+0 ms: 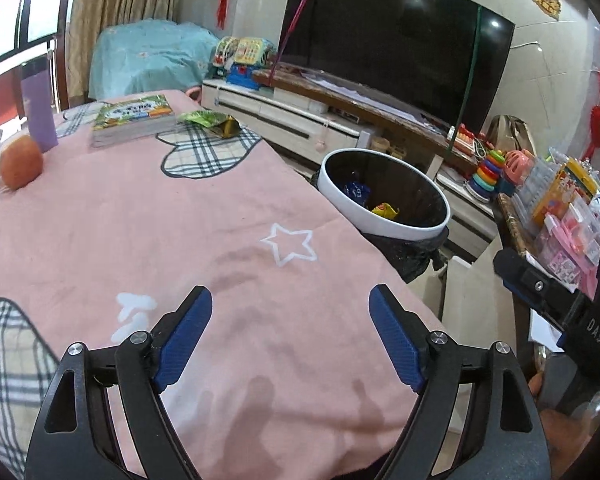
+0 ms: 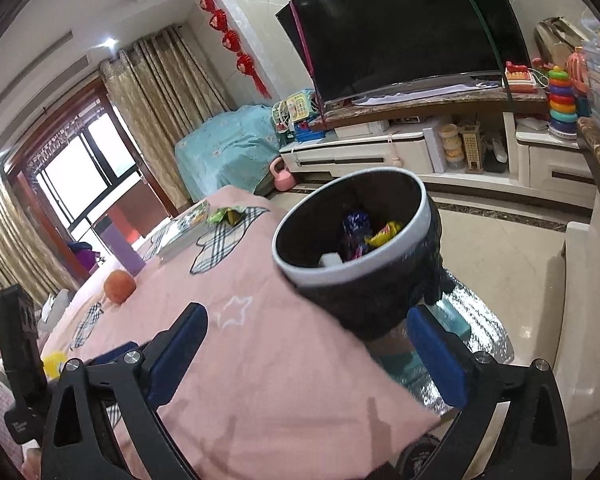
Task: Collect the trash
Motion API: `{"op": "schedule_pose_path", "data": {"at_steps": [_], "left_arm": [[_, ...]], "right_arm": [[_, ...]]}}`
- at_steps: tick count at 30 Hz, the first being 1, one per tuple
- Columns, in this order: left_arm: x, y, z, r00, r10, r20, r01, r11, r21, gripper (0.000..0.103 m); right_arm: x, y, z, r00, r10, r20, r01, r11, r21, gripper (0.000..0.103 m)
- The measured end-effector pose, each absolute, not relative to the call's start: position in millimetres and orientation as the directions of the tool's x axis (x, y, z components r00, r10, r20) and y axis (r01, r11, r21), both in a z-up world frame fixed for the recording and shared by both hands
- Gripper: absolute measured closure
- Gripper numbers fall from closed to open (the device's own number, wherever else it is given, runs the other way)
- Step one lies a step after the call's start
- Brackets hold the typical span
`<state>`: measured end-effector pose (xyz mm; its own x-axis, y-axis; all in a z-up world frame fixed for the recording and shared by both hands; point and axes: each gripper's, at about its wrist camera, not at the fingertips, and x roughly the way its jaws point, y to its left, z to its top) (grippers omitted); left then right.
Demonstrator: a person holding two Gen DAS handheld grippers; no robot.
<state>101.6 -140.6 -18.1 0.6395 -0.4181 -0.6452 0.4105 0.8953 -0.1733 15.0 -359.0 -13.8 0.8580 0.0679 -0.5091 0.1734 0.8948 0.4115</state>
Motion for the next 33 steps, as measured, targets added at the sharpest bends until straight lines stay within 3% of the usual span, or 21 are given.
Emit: {"op": "schedule_pose_path", "data": {"at_steps": [8, 10, 13, 17, 21, 33], "left_arm": [[62, -129, -11, 0.722, -0.417, -0.553, 0.405, 0.902, -0.151, 0.016], [51, -125, -4, 0.75, -0.417, -0.514, 0.404, 0.903, -0.144, 0.008], [37, -120, 4, 0.808, -0.392, -0.439, 0.379, 0.917, -0.122, 0.0], [27, -117, 5, 0.853, -0.339, -0.397, 0.336, 0.938, -0.079, 0.0], [19, -116, 1, 0.872, -0.31, -0.378, 0.317, 0.947, -0.045, 0.0], [8, -116, -1, 0.896, -0.233, -0.377, 0.256, 0.967, 0.011, 0.0]], "right_arm": [[-18, -343, -9, 0.88, -0.01, -0.475, 0.193, 0.921, 0.339, 0.002], [-29, -338, -1, 0.893, -0.046, -0.447, 0.203, 0.929, 0.31, 0.002], [-52, -328, 17, 0.931, -0.116, -0.346, 0.209, 0.946, 0.247, 0.0], [-67, -313, 25, 0.948, -0.192, -0.252, 0.232, 0.963, 0.139, 0.0], [-66, -307, 20, 0.942, -0.215, -0.257, 0.246, 0.965, 0.094, 0.0], [-66, -317, 9, 0.933, -0.203, -0.296, 0.252, 0.958, 0.137, 0.0]]}}
